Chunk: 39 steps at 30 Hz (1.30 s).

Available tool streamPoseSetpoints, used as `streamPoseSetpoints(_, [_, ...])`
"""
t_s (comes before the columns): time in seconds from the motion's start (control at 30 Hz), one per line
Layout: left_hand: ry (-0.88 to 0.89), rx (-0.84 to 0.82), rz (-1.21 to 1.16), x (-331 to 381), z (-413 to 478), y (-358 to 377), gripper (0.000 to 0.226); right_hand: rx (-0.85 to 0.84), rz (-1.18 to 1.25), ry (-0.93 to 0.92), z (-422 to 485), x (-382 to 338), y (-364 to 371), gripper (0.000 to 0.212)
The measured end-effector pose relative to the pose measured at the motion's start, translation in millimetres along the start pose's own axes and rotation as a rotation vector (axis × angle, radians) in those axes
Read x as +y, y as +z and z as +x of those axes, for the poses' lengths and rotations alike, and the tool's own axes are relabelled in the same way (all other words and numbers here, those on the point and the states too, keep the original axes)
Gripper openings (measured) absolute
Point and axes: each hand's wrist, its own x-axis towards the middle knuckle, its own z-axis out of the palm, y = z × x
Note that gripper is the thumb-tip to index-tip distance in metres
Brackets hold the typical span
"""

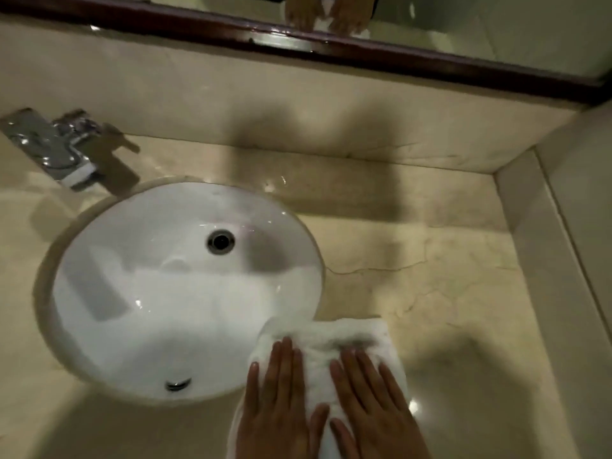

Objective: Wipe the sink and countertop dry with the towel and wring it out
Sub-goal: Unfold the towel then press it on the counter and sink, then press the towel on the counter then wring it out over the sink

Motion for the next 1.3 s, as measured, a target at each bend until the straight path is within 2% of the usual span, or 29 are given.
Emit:
streamPoseSetpoints(0.23, [0.167,-0.109,-0.163,92,124,18,0.079,-0.103,0.091,0.148,28,137,-7,0.064])
streamPoseSetpoints(0.47, [0.225,-0.157,-0.202,166,251,40,0.077,-0.141,0.096,0.254,86,262,-16,0.064])
streamPoseSetpoints(0.6, [0.222,-0.118,-0.18,181,304,47,0.079,-0.168,0.099,0.274,122,306,-18,0.062])
streamPoseSetpoints(0.83, [0.175,-0.022,-0.146,146,335,48,0.08,-0.163,0.127,0.227,176,296,-14,0.064])
streamPoseSetpoints(0.93, [0.103,0.077,-0.154,99,342,43,0.079,-0.133,0.133,0.143,219,262,-8,0.063])
streamPoseSetpoints(1.03, [0.042,0.108,-0.113,32,342,26,0.079,-0.112,0.131,0.099,264,211,1,0.067])
streamPoseSetpoints(1.13, [0.04,0.03,-0.021,-21,339,6,0.081,-0.128,0.17,0.094,295,166,3,0.073])
streamPoseSetpoints(1.23, [0.092,-0.12,0.025,-52,340,-13,0.091,-0.186,0.207,0.039,301,155,-9,0.08])
streamPoseSetpoints(1.3, [0.177,-0.25,0.04,-67,345,-27,0.106,-0.269,0.174,0.014,296,169,-23,0.098])
